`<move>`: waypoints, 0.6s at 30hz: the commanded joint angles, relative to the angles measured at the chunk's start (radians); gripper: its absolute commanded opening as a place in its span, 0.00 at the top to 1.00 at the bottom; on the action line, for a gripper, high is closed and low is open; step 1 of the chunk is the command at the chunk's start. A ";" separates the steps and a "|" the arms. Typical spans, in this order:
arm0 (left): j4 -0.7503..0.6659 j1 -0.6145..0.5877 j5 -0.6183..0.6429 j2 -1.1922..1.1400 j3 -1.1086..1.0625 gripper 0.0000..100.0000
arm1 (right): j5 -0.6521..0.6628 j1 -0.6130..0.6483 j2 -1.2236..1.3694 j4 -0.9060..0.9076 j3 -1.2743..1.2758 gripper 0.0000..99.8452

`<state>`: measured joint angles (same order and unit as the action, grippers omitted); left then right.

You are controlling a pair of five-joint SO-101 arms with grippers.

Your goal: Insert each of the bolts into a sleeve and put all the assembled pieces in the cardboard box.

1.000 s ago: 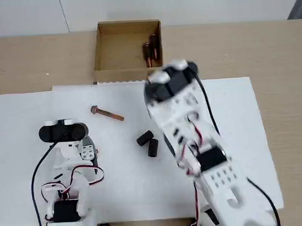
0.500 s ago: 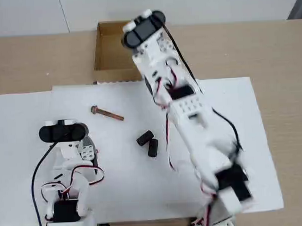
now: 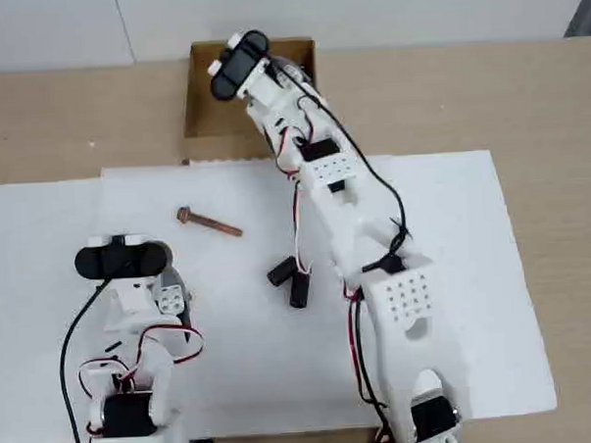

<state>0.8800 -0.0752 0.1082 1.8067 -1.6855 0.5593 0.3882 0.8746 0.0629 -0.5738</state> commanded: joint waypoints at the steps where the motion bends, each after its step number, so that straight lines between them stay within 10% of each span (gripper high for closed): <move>1: 0.000 -0.008 -0.005 0.008 0.004 0.99 | 0.044 0.007 0.050 -0.027 -0.166 0.99; 18: 0.000 -0.008 -0.006 0.008 0.004 0.99 | 0.038 0.007 0.104 -0.025 -0.221 0.91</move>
<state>0.8800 -0.0752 0.1082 1.8067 -1.6855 0.5946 0.3882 1.0081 0.0614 -0.7396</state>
